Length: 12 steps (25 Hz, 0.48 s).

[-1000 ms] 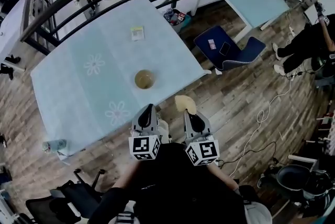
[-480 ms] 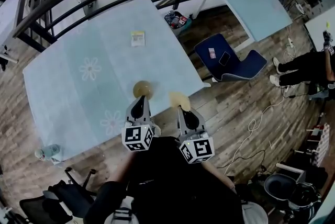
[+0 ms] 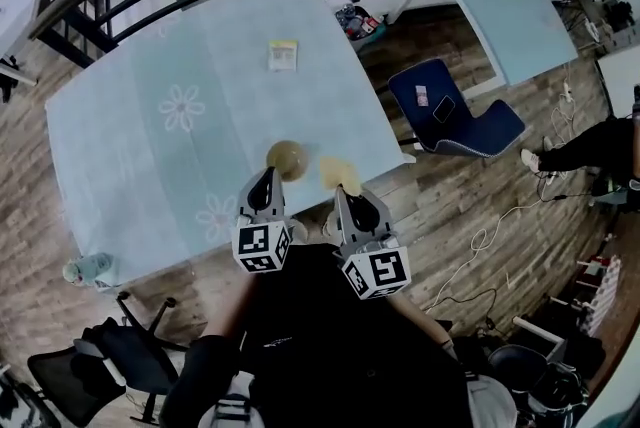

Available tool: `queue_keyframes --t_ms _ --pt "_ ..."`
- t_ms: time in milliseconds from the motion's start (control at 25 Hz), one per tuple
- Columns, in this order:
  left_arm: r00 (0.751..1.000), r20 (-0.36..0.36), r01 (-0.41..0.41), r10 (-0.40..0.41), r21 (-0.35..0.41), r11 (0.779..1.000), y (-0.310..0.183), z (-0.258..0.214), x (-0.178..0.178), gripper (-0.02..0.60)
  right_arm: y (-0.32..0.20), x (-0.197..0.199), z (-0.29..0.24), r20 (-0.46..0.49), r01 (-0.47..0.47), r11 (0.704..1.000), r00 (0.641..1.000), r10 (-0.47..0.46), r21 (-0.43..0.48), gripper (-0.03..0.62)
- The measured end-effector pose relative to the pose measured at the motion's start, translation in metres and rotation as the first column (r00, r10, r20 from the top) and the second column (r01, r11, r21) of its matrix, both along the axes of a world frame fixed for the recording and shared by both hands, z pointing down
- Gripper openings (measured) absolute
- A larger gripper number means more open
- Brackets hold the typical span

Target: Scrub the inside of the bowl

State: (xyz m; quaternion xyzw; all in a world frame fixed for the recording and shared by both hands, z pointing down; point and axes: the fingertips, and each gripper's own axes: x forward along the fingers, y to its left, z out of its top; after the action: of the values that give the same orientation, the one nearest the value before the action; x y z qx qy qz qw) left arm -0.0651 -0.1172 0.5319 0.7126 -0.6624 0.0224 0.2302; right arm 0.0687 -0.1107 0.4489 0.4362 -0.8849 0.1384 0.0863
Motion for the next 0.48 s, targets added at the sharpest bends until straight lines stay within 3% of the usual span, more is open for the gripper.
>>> queue_keyframes --t_ms 240,480 --pt "0.998 0.002 0.06 -0.06 -0.068 0.996 -0.003 0.026 -0.016 0.015 -0.013 -0.011 0.01 -0.019 0.087 0.996 0.996 -0.087 -0.024 0.038" --pt "0.983 0.026 0.183 -0.181 -0.12 0.976 -0.009 0.045 -0.03 0.015 -0.041 -0.02 0.012 -0.03 0.196 0.98 0.98 -0.197 -0.03 0.038"
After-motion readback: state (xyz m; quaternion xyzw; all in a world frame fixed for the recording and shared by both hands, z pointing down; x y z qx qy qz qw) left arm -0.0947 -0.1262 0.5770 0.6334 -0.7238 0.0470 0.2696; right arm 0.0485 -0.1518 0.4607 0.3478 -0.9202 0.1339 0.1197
